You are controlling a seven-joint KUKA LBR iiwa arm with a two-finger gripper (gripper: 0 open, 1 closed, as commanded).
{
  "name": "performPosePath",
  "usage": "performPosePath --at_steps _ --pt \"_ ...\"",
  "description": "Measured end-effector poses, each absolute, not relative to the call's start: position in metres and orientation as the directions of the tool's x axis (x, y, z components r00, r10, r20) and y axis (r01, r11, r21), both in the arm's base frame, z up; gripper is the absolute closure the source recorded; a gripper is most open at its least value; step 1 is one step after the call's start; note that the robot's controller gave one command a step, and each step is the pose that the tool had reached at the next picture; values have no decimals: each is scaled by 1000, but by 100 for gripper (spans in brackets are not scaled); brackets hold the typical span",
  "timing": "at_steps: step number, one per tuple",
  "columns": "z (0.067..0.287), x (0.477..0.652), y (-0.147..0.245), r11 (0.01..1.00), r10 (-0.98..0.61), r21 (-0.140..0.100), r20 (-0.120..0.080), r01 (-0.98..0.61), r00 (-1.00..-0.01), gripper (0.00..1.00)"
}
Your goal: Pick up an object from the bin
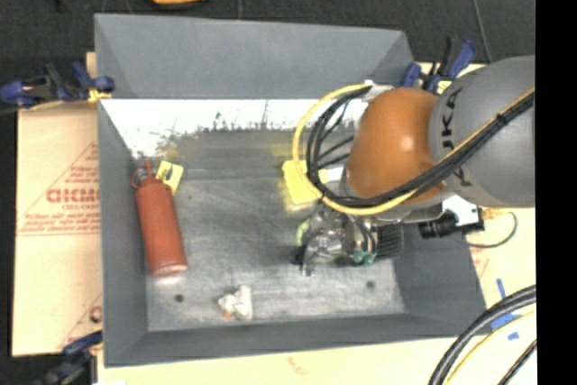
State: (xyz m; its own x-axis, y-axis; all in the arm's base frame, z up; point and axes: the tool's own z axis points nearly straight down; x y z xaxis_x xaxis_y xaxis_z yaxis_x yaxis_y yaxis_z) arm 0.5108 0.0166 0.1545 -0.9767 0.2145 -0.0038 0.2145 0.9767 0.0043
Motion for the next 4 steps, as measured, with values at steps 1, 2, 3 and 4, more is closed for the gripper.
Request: performPosePath --at_steps 1,2,3,4 --pt "155 511 17 977 214 4 -4 214 -977 100" --pt "155 511 17 977 214 4 -4 214 -977 100" --pt "155 511 17 977 214 4 -4 214 -977 100" --pt "117 499 32 978 207 3 -7 207 -978 100"
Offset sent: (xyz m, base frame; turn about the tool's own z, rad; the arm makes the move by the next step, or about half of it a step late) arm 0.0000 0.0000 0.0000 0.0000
